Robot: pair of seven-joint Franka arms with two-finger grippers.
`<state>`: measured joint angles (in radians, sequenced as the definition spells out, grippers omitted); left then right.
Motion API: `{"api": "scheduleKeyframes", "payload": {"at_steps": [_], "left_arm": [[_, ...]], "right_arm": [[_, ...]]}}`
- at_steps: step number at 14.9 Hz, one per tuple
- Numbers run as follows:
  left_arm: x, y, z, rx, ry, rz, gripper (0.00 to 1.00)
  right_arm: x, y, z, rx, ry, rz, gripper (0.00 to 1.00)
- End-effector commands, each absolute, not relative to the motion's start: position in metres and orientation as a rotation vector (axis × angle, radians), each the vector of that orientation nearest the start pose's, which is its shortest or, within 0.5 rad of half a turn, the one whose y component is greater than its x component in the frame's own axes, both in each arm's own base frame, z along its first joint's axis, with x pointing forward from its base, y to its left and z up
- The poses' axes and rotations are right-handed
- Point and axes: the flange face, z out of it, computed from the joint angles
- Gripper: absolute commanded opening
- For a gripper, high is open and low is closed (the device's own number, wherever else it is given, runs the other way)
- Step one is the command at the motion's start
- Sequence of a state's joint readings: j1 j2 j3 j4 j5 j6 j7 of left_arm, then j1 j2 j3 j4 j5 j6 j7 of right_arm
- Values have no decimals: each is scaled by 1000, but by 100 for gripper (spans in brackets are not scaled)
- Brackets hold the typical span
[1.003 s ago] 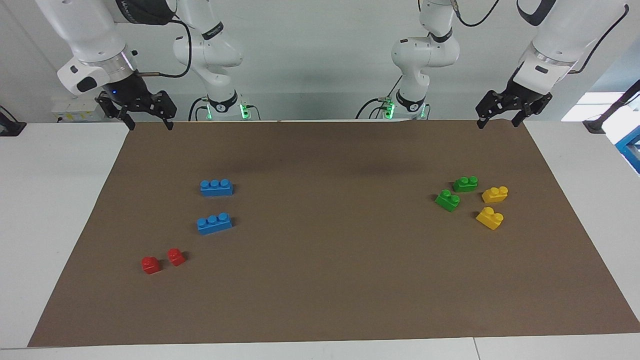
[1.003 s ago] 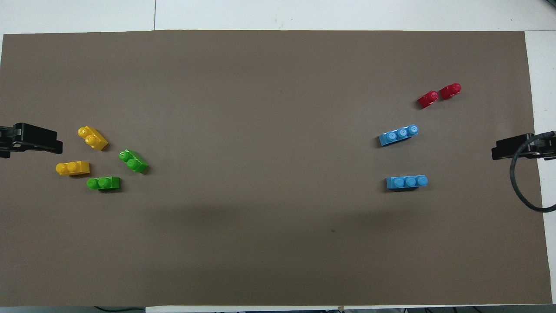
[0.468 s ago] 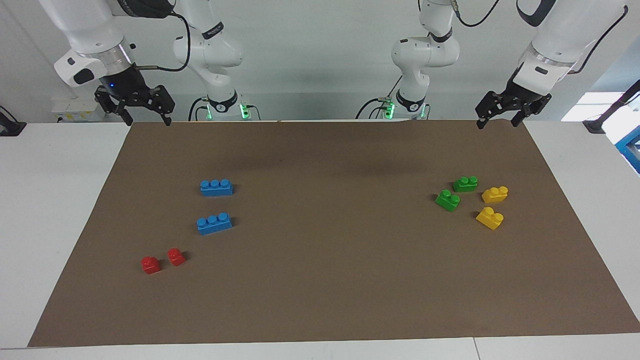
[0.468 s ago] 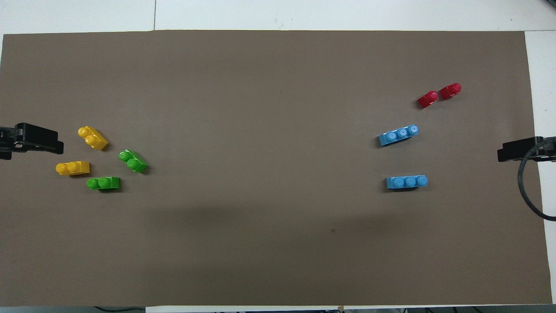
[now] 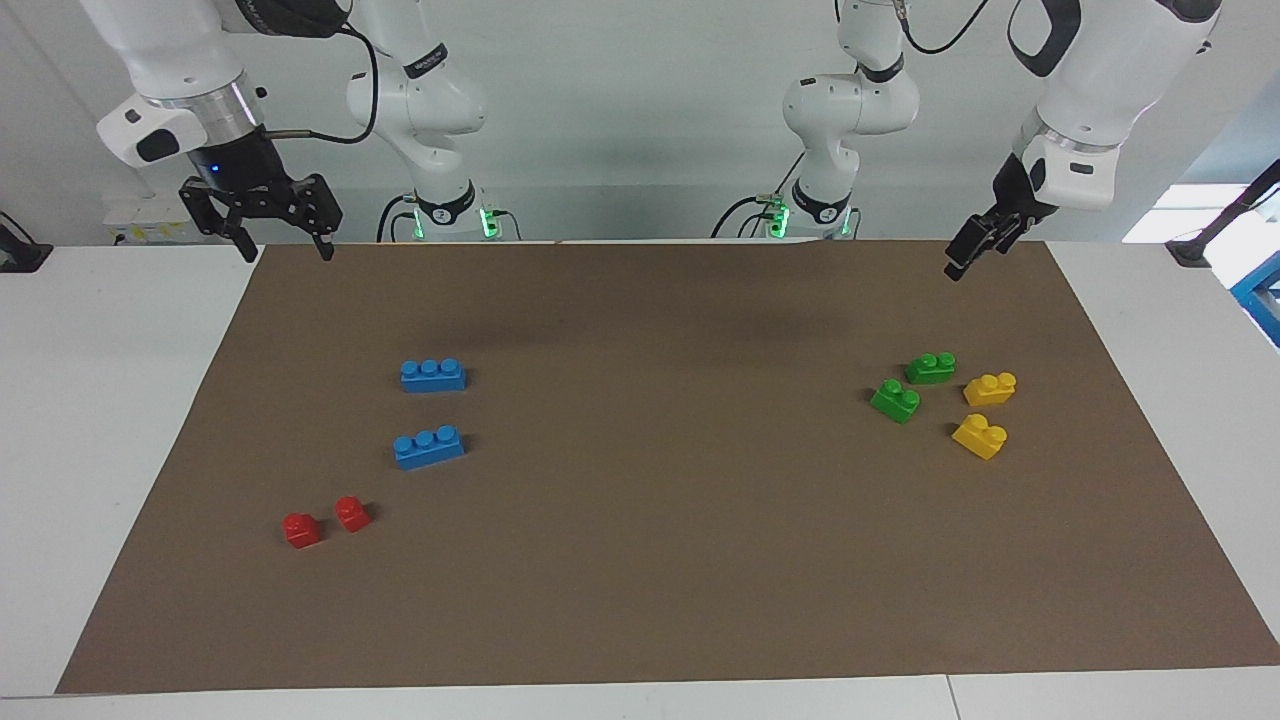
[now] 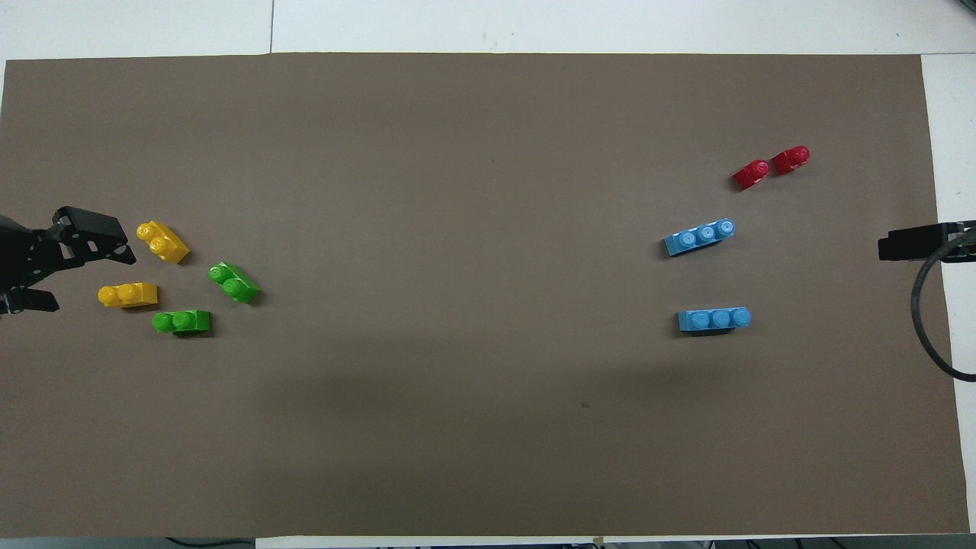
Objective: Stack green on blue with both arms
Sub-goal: 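Reach the left gripper to the green brick while the right gripper advances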
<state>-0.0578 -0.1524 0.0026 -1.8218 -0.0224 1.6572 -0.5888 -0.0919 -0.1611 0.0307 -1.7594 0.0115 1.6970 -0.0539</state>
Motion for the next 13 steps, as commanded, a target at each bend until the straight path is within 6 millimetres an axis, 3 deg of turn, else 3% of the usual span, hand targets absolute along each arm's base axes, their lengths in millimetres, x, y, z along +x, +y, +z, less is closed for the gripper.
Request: {"api": "scheduleKeyframes", "payload": {"at_steps": [1,5,9,13], "left_arm": [[480,-34,572,-3016,-1054,-41,100],[477,-34,542,-2937,-1311,-70,100],[496,-36,507,-2938,-1331,-109,100],[525,-44,444,-2926,-1301,-48,100]], "right_arm": [[517,-38,618,-3150,95,-207,95],[526,-38,600,-3082,528,-162,96],[532,-34,577,-2910,1027,-31,96],[546,-35,540,-2639,1523,120,96]]}}
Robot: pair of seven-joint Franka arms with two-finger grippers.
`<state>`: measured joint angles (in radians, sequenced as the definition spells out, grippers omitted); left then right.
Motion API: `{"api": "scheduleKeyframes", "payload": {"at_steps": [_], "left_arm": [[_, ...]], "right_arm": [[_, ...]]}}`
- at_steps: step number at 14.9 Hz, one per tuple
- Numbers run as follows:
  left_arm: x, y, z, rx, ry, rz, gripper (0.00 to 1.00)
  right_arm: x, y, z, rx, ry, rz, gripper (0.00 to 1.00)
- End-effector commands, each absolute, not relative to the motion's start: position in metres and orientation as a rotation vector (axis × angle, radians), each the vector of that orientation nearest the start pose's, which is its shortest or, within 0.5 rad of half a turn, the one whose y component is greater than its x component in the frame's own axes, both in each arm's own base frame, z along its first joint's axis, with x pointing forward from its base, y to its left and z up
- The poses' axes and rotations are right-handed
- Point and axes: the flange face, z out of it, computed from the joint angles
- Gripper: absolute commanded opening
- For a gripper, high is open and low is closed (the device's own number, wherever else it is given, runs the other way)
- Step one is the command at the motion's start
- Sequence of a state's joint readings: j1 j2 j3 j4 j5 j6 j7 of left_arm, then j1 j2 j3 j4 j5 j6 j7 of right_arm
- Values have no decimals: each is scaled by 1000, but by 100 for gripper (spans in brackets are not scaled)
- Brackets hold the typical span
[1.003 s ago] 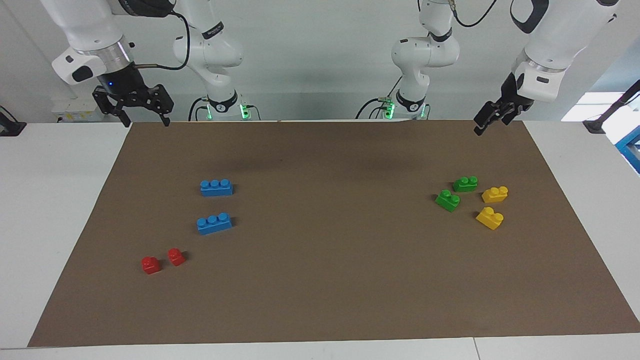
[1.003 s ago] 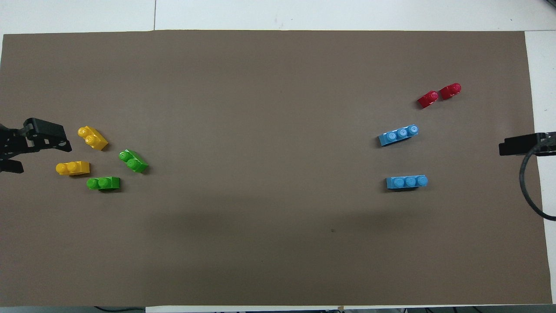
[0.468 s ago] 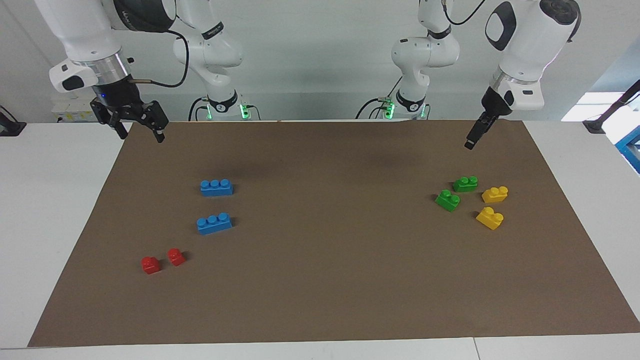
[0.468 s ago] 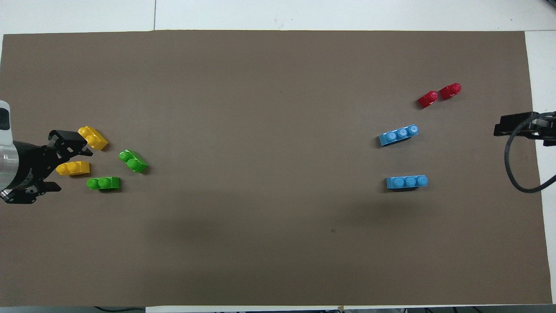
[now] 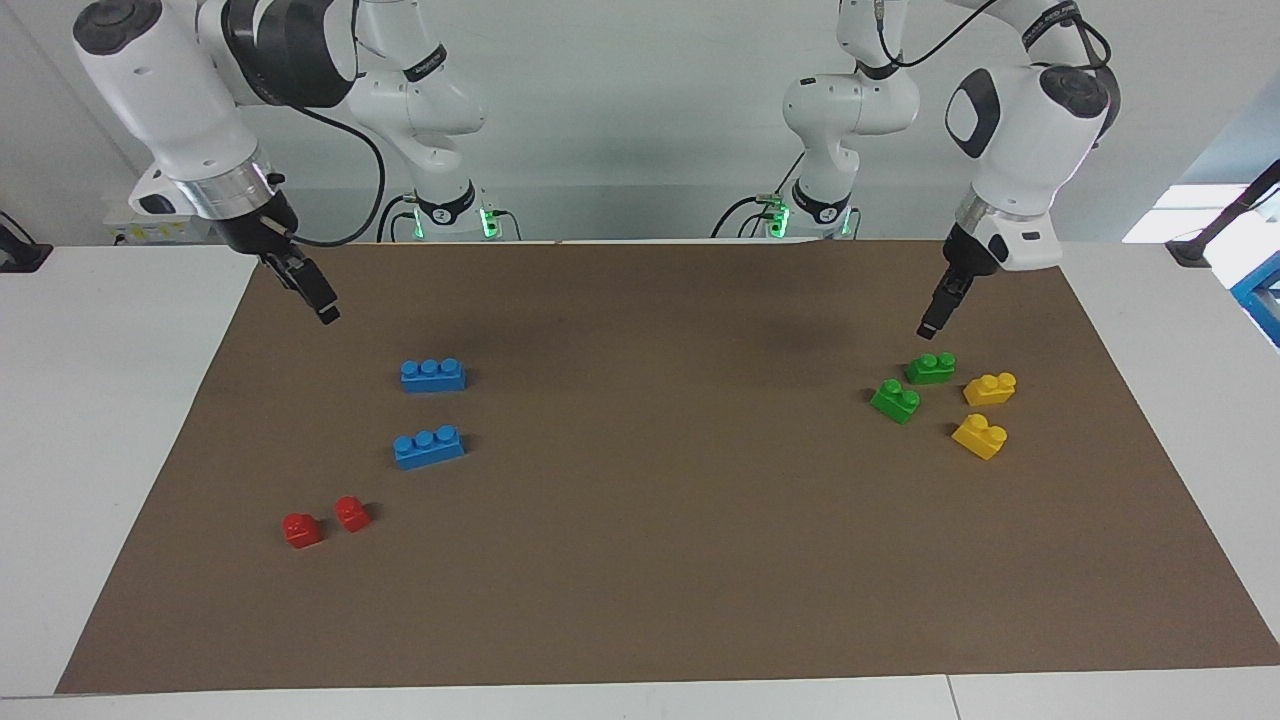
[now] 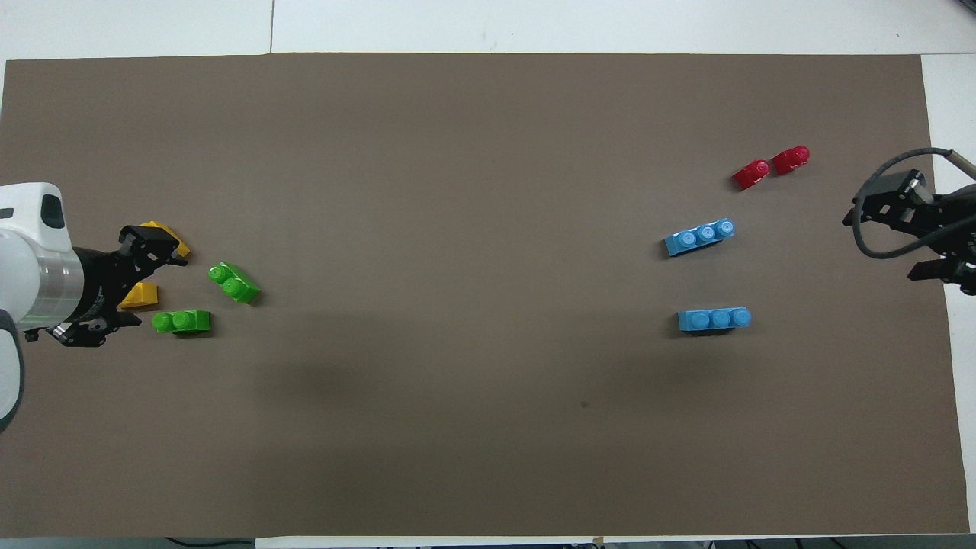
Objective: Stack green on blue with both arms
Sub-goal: 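Reach the left gripper to the green brick while the right gripper advances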
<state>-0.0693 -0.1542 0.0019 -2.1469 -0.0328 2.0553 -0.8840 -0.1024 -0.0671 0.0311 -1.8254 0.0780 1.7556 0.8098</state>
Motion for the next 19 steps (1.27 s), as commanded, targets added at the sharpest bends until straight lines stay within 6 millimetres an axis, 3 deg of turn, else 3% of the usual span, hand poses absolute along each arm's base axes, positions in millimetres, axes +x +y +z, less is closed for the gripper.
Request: {"api": "scheduleKeyframes", "payload": {"at_steps": [1,3,7,10,15,19], "left_arm": [[530,-44,433,-2928,-1283,-48,100],[538,-42,410,-2919,-1274,-33,99],[544,-34,387,-2888,-1338,-29,99],[550,-33,371,-2839,-1483,-89,99],[546,-22,347,-2823,-1506,-90,99],[539,-23,330,-2823,-1497,-80,98]], "right_arm": [[550,-35,533,-2575,1590,158,96],[556,-41,519,-2502,1681,197,96],[570,-45,492,-2386,1855,216,96],[575,-52,481,-2369,1880,222,97],[580,-51,441,-2373,1752,270,99],[588,-69,410,-2338,1615,329,99]]}}
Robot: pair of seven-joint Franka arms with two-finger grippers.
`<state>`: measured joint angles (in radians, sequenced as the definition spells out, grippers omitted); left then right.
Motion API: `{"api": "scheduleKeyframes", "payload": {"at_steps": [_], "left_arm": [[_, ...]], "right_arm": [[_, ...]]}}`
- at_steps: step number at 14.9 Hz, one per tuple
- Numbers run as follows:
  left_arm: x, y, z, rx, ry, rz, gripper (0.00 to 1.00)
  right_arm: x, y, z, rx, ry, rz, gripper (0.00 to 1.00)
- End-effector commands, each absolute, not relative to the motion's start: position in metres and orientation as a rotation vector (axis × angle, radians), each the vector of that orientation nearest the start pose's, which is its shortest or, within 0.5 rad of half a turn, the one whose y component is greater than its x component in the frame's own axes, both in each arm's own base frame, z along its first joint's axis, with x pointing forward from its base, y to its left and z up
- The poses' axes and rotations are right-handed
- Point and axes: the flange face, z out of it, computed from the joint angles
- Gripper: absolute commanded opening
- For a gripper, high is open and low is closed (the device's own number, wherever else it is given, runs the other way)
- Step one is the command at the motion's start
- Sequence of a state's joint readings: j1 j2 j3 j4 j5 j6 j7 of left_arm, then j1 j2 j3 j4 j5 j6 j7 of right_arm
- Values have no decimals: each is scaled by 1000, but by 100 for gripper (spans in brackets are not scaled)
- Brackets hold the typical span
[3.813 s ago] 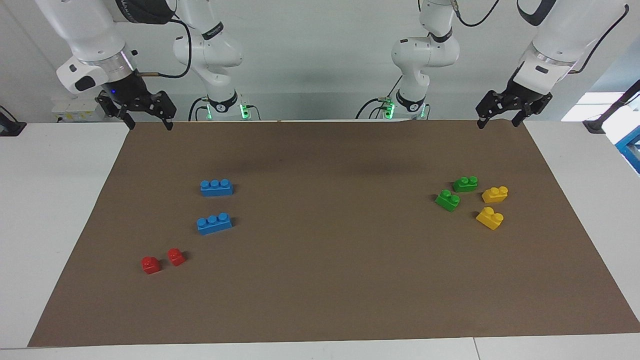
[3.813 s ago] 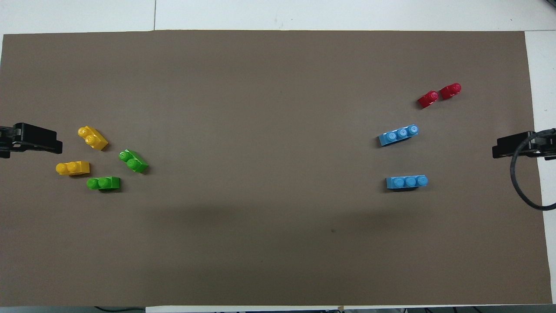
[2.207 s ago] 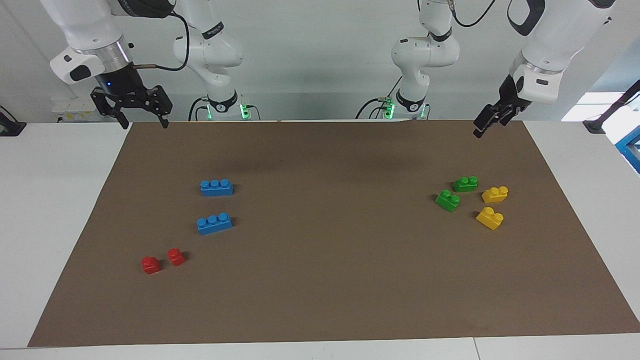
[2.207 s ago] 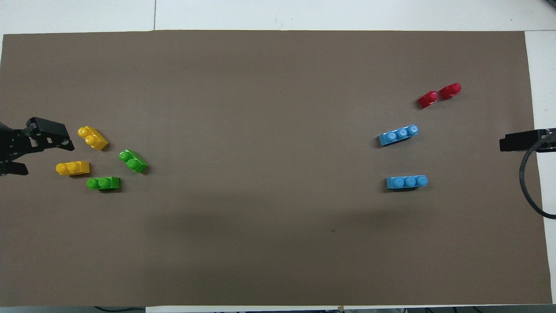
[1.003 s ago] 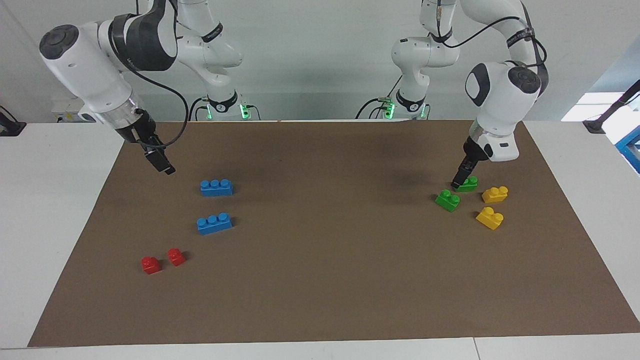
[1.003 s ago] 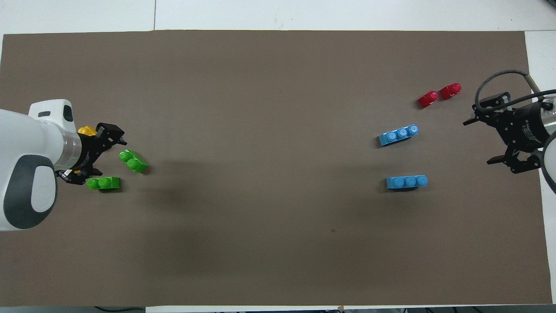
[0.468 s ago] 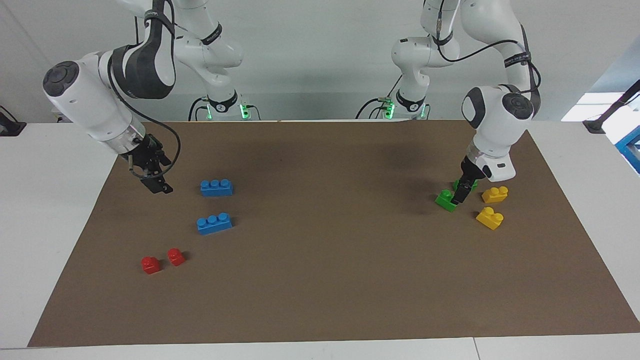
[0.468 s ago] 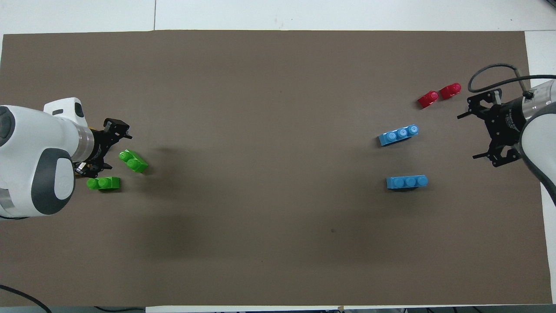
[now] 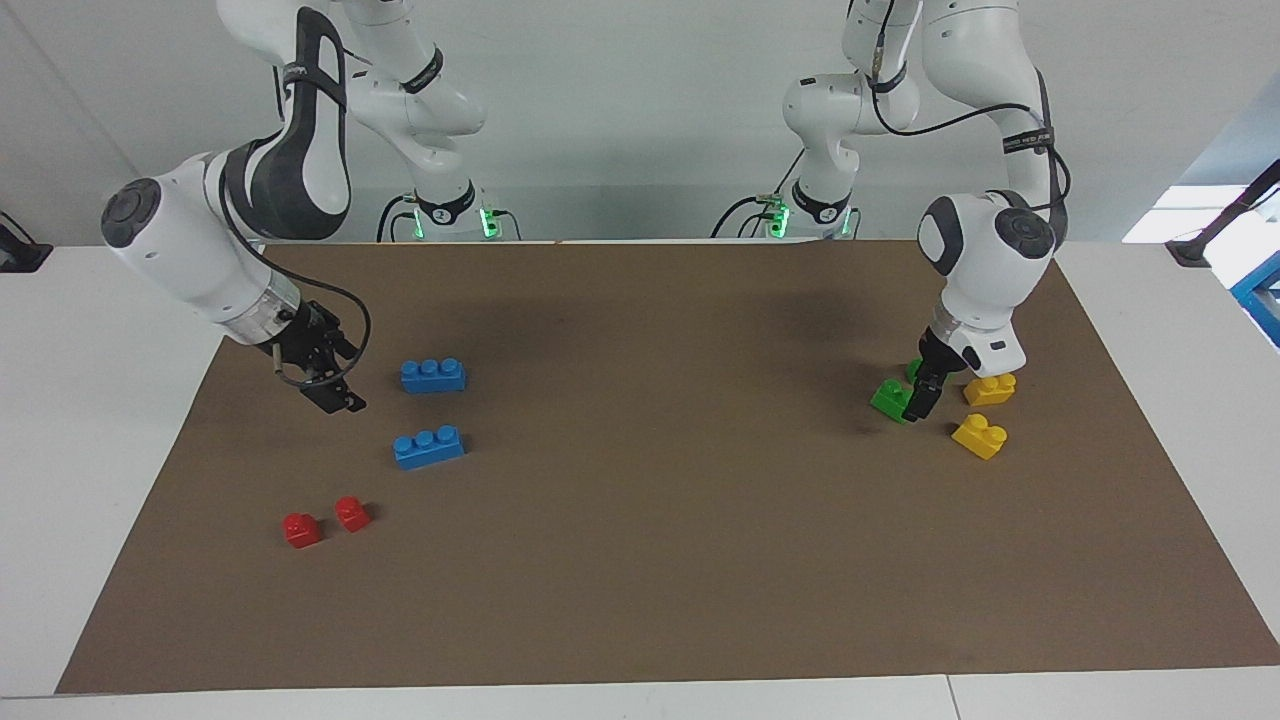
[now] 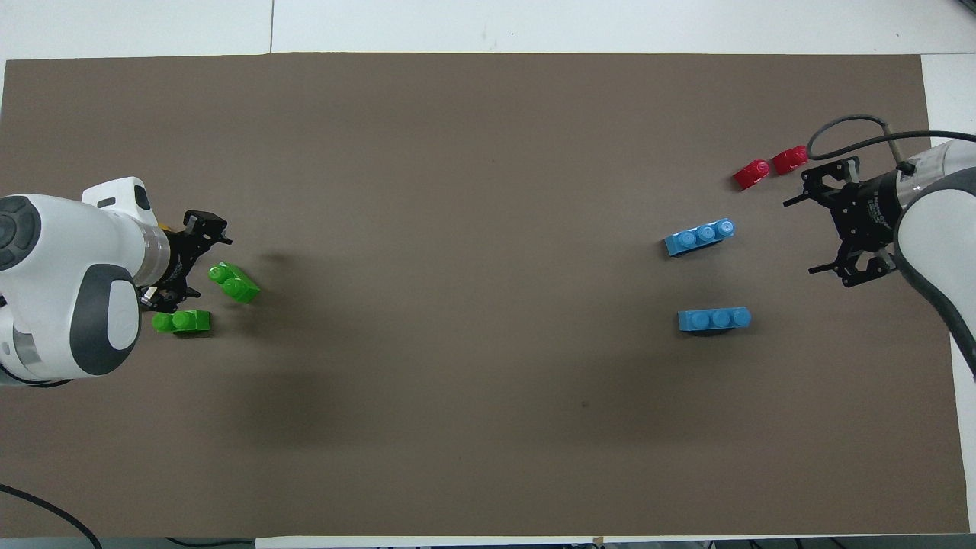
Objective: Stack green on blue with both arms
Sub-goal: 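Reach the left gripper to the green brick while the right gripper advances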
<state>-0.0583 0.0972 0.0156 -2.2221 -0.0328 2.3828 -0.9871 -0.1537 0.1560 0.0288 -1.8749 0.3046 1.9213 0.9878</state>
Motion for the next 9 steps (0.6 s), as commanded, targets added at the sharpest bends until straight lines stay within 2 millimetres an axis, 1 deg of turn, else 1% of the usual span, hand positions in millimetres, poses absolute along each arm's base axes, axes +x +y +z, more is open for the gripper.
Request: {"api": "scheduleKeyframes", "payload": {"at_steps": [1,2,3,7,9], "left_arm": [[537,-24,328,-2825,-1489,-74,98],[535,-26,320,-2821,-1479,-50,97],[534,-26,314,-2818,-1476,-40,97],[534,-28,309,-2818,-1465,-27,96],[535,-28,306,-2820,-1469,-38,96]], "right_arm": [[589,-70,406,-2339,1588,336,99],[590,-69,401,-2329,1565,352,99],[591,-66,402,-2304,1547,359,99],[593,-60,400,-2233,1523,392,99],[596,-61,384,-2230,1483,415,99]]}}
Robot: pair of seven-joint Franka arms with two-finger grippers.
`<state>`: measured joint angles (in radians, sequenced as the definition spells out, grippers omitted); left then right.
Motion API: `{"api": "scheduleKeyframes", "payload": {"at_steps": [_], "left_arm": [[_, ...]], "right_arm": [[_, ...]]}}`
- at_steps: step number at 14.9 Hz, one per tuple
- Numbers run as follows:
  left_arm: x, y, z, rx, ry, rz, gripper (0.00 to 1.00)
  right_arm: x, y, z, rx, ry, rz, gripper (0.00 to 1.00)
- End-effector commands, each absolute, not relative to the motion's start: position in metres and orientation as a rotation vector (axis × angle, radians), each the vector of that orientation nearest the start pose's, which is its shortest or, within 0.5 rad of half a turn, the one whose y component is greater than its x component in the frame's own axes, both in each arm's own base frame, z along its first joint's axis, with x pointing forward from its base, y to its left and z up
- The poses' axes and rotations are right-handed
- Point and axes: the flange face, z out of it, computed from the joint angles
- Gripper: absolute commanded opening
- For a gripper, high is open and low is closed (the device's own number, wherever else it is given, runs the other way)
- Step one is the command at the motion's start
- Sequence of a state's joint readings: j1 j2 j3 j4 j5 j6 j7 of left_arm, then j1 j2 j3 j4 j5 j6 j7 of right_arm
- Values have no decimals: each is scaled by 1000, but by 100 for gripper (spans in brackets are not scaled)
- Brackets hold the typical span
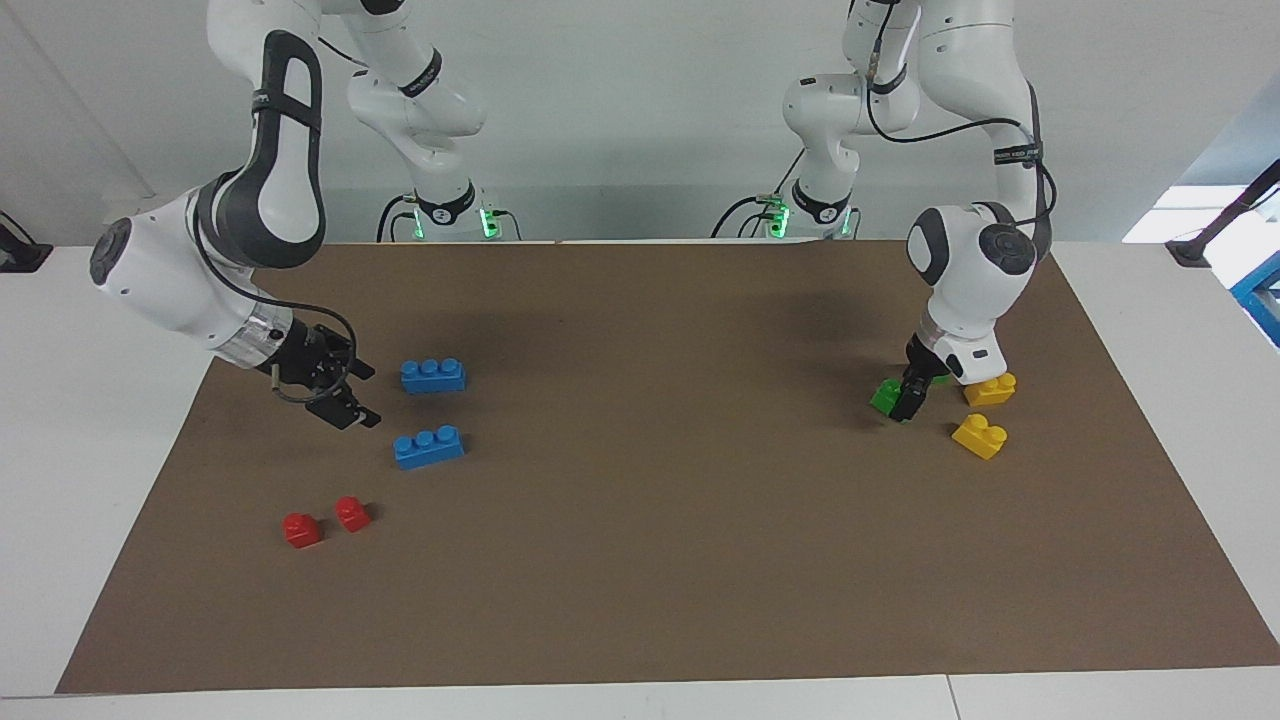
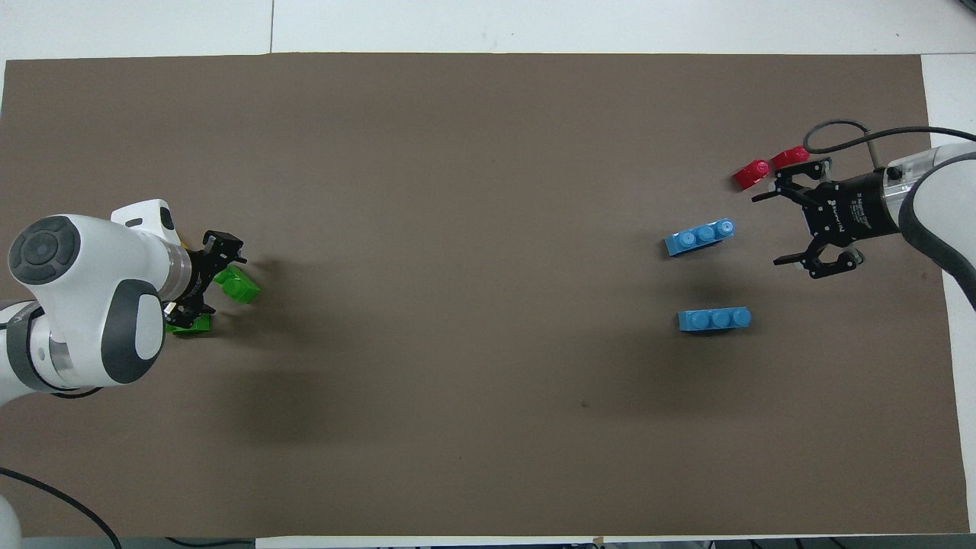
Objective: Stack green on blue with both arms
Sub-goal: 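Grasp the green brick with the left gripper and lift it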
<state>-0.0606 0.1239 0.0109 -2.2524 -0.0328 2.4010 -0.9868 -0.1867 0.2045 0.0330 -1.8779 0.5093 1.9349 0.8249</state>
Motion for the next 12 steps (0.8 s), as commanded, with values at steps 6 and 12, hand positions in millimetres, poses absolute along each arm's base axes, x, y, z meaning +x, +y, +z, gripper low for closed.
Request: {"api": "scheduleKeyframes", "payload": {"at_steps": [6,12], "left_arm": [[538,-28,299,-2828,-1460,-50,81],[546,-21,304,-2838,-1451,-68,0]], "right_arm": [[600,-74,345,-2230,1479,450,100],[601,-79,326,-2224,1495,465,100]]}}
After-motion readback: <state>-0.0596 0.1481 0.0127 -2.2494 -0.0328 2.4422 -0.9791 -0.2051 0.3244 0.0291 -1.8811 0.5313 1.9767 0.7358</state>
